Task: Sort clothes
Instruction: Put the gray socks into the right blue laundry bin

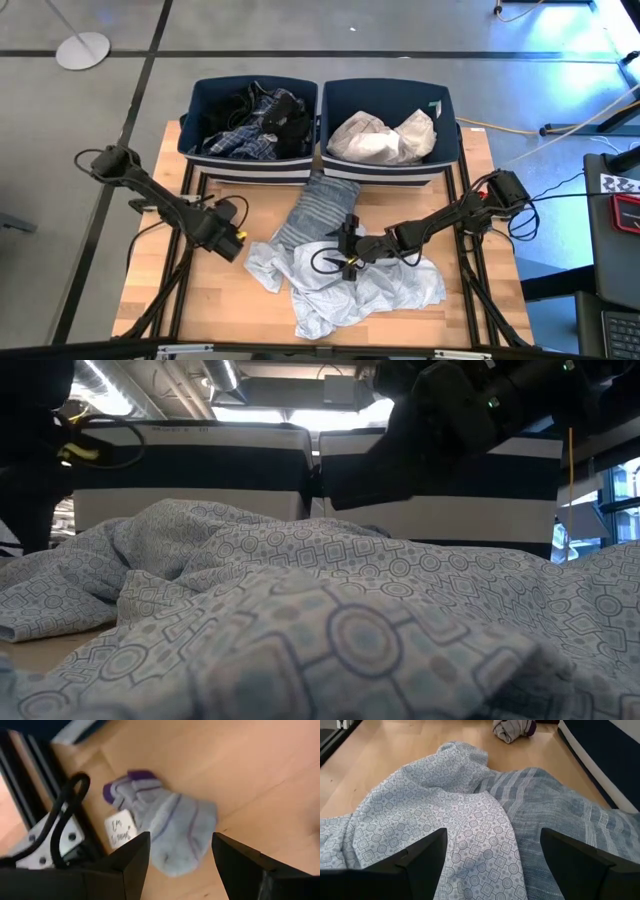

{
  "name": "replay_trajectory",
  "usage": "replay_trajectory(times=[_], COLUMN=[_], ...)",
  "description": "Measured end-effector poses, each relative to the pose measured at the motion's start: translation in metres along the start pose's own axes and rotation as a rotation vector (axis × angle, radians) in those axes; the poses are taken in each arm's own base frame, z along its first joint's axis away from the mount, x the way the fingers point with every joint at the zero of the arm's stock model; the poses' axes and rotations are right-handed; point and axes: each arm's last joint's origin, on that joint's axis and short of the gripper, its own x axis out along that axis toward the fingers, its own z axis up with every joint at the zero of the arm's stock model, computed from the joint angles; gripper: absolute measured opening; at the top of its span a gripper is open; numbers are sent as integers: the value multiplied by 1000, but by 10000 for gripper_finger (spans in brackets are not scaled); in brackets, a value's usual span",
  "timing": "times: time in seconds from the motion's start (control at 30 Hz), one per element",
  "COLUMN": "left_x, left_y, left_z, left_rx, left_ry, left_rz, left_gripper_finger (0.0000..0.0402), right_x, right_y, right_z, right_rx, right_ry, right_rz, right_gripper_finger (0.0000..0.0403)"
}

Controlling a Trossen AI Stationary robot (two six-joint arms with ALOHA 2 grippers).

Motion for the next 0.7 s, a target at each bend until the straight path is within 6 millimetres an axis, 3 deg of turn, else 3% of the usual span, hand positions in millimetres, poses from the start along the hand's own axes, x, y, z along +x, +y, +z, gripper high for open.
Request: replay_trajectory(times=[0.33,0.6,0.7], left_x=[4,43,47], left_y=[-7,-8,-7], left_z=[0,-14,-15], left_rx=[66,99,102], left_ry=[1,107,102], left_rz=[-19,-22,-31], left_gripper_finger=[203,201,176], right_x=[0,0,0], right_y=[0,0,0], right_z=[0,0,0], right_rx=[-10,-9,-10], right_ry=[-2,-2,-3], right_rz=[0,1,1], right_gripper_finger=[321,321,321])
